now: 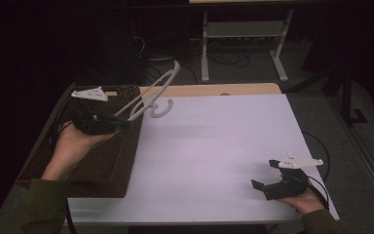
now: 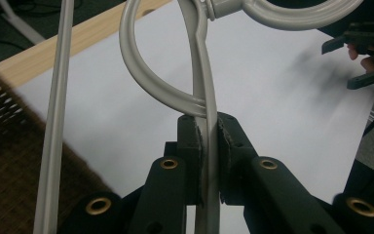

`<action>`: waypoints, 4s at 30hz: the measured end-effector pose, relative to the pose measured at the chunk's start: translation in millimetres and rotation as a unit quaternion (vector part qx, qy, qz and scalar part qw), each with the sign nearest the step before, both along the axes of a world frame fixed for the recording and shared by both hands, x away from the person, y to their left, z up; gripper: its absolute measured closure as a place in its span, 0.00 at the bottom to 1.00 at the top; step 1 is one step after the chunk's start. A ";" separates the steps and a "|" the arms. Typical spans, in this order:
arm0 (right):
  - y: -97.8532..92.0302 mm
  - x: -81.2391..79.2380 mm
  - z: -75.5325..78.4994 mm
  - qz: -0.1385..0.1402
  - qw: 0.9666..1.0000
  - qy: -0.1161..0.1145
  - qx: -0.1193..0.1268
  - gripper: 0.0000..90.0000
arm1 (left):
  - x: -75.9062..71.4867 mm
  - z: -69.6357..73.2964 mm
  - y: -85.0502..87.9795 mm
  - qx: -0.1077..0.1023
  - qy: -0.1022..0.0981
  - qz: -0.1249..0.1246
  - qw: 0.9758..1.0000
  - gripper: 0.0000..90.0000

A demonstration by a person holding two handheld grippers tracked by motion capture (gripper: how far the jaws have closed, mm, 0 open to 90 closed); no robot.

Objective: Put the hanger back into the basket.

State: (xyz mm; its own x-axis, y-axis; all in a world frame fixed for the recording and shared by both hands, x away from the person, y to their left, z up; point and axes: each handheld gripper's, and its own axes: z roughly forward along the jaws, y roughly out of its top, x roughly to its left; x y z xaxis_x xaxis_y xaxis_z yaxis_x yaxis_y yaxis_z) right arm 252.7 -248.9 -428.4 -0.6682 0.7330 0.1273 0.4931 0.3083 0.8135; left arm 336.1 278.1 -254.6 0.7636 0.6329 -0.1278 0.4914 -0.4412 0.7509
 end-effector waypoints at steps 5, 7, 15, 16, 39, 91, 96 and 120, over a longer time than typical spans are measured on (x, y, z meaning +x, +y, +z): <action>-0.6 0.1 -0.5 -0.003 1.000 0.001 -0.001 0.00 | -7.9 0.6 30.8 0.006 0.000 0.019 1.000 0.91; -0.6 0.2 -0.6 -0.004 1.000 0.002 -0.001 0.00 | -10.0 0.3 40.9 0.008 0.000 0.023 1.000 0.91; -1.3 1.0 -1.0 -0.006 1.000 0.001 -0.003 0.00 | -18.4 -3.3 75.6 0.009 0.001 0.044 0.999 0.91; -1.5 1.1 -1.1 -0.006 1.000 0.002 -0.003 0.00 | -19.5 -4.0 79.6 0.006 0.001 0.047 0.999 0.91; -2.5 2.3 -1.9 -0.012 1.000 0.006 -0.005 0.00 | -17.8 -36.7 118.4 0.029 0.053 0.061 0.996 0.91; -2.1 3.0 6.1 -0.008 1.000 -0.012 0.007 0.00 | -12.7 -38.9 114.7 -0.015 -0.013 0.079 0.997 0.25; -0.7 3.6 10.6 -0.006 1.000 -0.021 0.011 0.00 | -18.2 -34.0 105.6 -0.037 -0.031 0.079 0.996 0.22; 7.8 17.3 63.6 0.002 0.994 -0.091 0.065 0.00 | -40.2 -48.5 40.4 -0.126 -0.100 0.077 0.984 0.11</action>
State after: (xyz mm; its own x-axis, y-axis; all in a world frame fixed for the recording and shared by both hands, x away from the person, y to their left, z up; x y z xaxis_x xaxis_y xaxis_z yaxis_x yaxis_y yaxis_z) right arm 270.0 -241.1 -364.9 -0.6913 0.7160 0.0976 0.3332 0.1960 0.9223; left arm 295.9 318.5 -303.0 0.6867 0.7108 -0.1523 0.3686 -0.1599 0.9157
